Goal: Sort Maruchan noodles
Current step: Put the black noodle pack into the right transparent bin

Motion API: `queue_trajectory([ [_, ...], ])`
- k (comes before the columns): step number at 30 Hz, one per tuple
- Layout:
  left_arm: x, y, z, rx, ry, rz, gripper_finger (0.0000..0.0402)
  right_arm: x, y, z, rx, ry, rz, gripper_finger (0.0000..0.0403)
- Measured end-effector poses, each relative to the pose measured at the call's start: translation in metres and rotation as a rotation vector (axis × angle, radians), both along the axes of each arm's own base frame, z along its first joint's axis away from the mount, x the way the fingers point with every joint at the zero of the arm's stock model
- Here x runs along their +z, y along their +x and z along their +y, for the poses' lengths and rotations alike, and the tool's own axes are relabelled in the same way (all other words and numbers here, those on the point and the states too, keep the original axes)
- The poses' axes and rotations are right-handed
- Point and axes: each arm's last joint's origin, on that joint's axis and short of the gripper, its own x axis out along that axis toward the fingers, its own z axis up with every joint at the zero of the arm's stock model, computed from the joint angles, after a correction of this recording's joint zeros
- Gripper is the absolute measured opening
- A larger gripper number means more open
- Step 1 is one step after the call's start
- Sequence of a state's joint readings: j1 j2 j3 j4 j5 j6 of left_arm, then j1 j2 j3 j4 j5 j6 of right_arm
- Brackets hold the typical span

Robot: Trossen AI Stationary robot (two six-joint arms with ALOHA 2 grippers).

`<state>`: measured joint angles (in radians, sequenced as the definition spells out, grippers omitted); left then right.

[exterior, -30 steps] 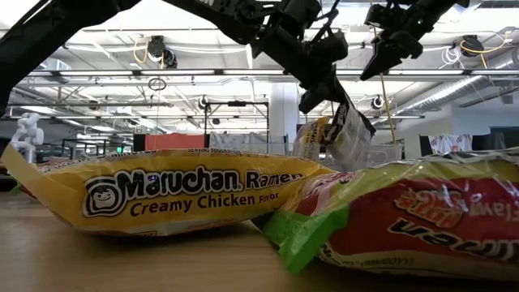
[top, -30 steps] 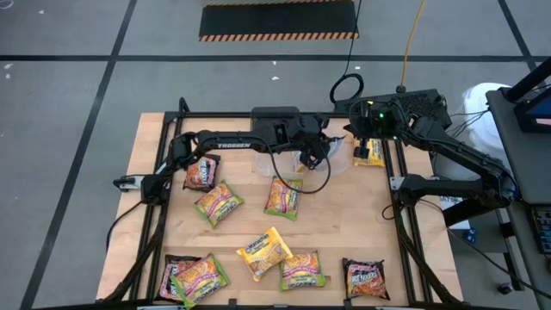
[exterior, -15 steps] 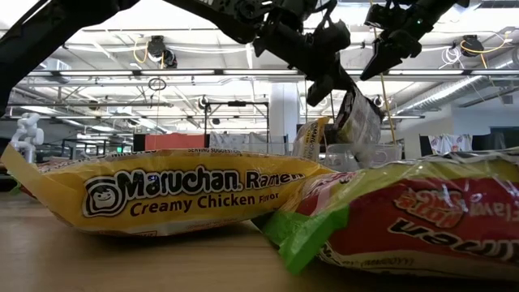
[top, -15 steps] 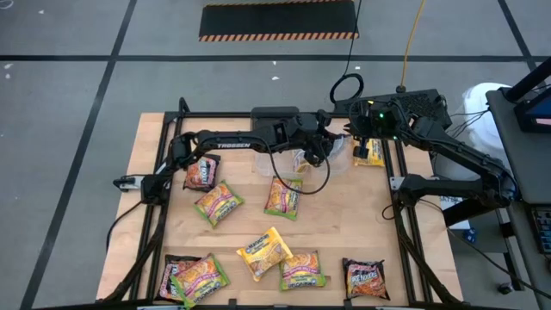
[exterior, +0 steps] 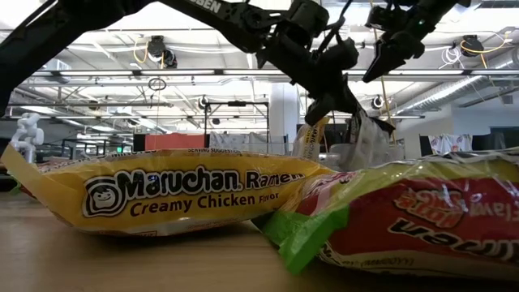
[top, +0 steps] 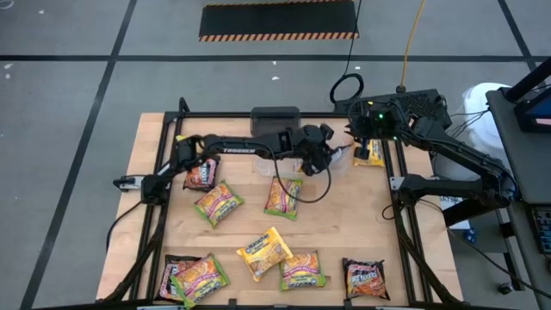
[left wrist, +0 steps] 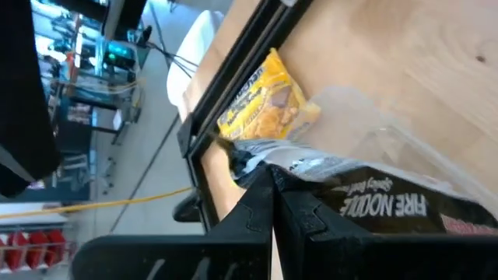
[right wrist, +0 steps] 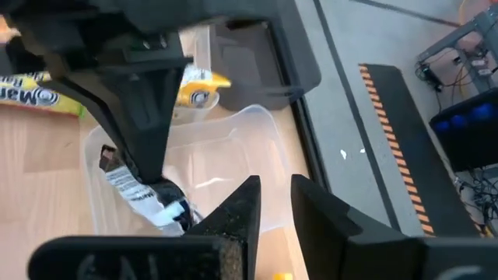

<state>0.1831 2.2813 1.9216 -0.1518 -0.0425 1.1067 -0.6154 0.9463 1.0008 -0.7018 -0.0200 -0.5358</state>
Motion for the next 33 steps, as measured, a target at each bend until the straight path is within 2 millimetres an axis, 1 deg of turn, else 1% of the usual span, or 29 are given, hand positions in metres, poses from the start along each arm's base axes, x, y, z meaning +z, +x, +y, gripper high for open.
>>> queue_trajectory([
  [6, -0.004, 0.001, -0.009, -0.004, 0.028, 0.034, 0.0, -0.004, -0.003, 0.002, 0.001, 0.03, 0.041, 0.007],
  [12, -0.004, -0.001, -0.009, 0.027, 0.069, 0.066, 0.0, -0.006, -0.005, 0.004, 0.002, 0.056, 0.075, 0.007],
  [16, -0.003, -0.004, -0.012, 0.052, 0.059, 0.097, 0.0001, -0.009, -0.007, 0.005, 0.002, 0.077, 0.105, 0.007],
  [20, 0.001, -0.008, -0.023, 0.034, 0.053, 0.138, 0.0001, -0.01, -0.008, 0.006, 0.002, 0.084, 0.114, 0.007],
  [25, -0.006, -0.011, -0.042, -0.033, 0.084, 0.242, 0.0001, -0.01, -0.008, 0.006, 0.002, 0.083, 0.114, 0.007],
  [28, -0.007, -0.012, -0.051, -0.058, 0.093, 0.26, 0.0001, -0.009, -0.008, 0.006, 0.002, 0.083, 0.113, 0.007],
  [33, -0.006, -0.011, -0.054, -0.059, 0.098, 0.255, 0.0001, -0.009, -0.008, 0.006, 0.002, 0.082, 0.112, 0.007],
])
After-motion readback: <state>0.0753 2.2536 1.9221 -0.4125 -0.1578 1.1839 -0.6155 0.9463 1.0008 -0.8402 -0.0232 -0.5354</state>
